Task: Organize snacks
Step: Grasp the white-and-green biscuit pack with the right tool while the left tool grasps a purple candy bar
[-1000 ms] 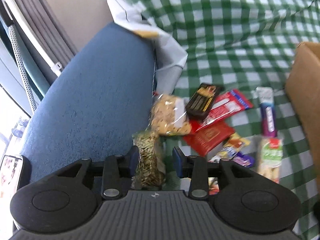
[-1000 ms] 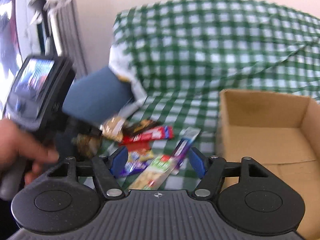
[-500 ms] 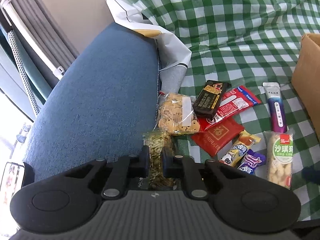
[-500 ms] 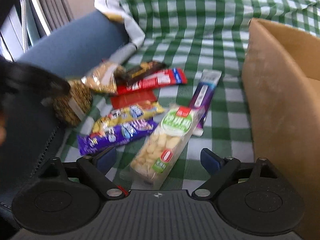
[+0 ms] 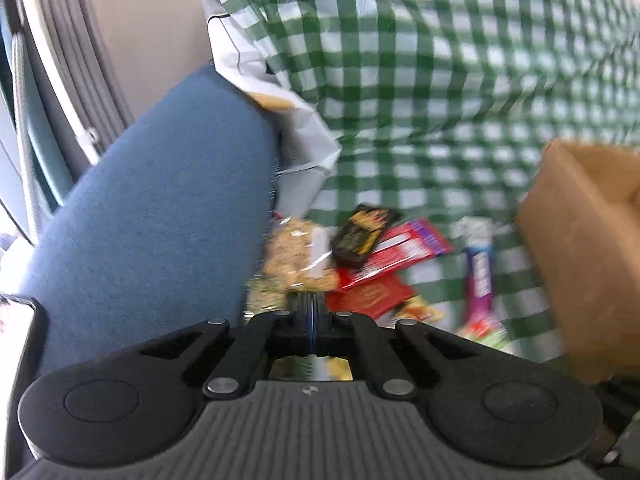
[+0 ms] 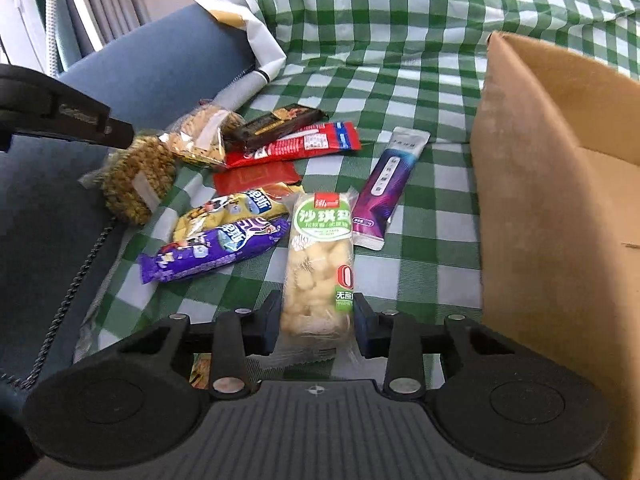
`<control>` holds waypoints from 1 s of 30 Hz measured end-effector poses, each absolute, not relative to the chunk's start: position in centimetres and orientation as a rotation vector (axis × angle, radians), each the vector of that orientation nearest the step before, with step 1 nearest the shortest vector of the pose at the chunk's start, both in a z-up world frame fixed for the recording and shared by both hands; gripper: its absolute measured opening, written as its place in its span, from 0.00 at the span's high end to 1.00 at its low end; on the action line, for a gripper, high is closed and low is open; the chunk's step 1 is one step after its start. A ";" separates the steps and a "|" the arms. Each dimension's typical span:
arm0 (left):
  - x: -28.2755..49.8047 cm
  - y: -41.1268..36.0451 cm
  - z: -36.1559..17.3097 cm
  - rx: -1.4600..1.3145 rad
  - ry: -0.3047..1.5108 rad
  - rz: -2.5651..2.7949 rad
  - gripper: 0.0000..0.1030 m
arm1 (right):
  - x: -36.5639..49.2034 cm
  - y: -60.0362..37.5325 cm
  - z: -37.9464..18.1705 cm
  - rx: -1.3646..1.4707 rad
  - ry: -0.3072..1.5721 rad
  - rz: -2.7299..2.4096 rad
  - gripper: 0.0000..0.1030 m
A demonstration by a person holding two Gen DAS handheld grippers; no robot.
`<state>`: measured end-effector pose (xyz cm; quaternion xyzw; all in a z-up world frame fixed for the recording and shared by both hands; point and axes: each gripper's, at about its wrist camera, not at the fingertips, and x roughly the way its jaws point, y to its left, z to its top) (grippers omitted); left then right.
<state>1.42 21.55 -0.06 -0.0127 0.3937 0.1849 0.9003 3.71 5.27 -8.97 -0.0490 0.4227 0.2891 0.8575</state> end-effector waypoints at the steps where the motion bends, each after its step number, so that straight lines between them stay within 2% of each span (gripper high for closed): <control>1: 1.1 21.6 0.3 -0.060 0.797 0.366 1.00 | 3.3 4.9 -8.5 -0.109 0.882 0.612 0.63; 8: -0.7 23.8 0.8 -0.426 0.770 0.177 1.00 | 0.1 2.5 -6.2 -0.122 0.903 0.634 0.63; 13: -0.7 25.5 0.1 -0.488 0.818 0.228 0.99 | -2.4 2.0 -6.5 -0.177 0.919 0.654 0.63; 15: -0.3 25.4 -0.4 -0.456 0.856 0.259 0.94 | -2.6 2.1 -7.0 -0.189 0.931 0.662 0.61; 16: 0.2 25.1 -0.8 -0.434 0.888 0.259 0.88 | -2.6 2.3 -7.2 -0.199 0.935 0.662 0.58; 17: 0.6 24.7 -1.2 -0.411 0.920 0.246 0.83 | -2.5 2.4 -7.4 -0.210 0.934 0.663 0.51; 19: 1.6 23.3 -2.0 -0.327 0.976 0.214 0.78 | -2.5 2.6 -7.7 -0.224 0.925 0.664 0.44; 21: 2.5 21.7 -2.8 -0.211 1.022 0.190 0.69 | -2.4 3.0 -8.0 -0.242 0.925 0.667 0.42; 22: 2.9 20.9 -3.3 -0.148 1.043 0.184 0.59 | -2.3 3.1 -8.2 -0.246 0.929 0.672 0.41; 23: 3.3 20.1 -3.8 -0.081 1.066 0.185 0.55 | -2.2 3.2 -8.4 -0.250 0.937 0.673 0.39; 30: 4.0 19.5 -6.8 0.072 1.194 0.187 0.55 | -1.3 3.6 -9.8 -0.242 0.985 0.653 0.39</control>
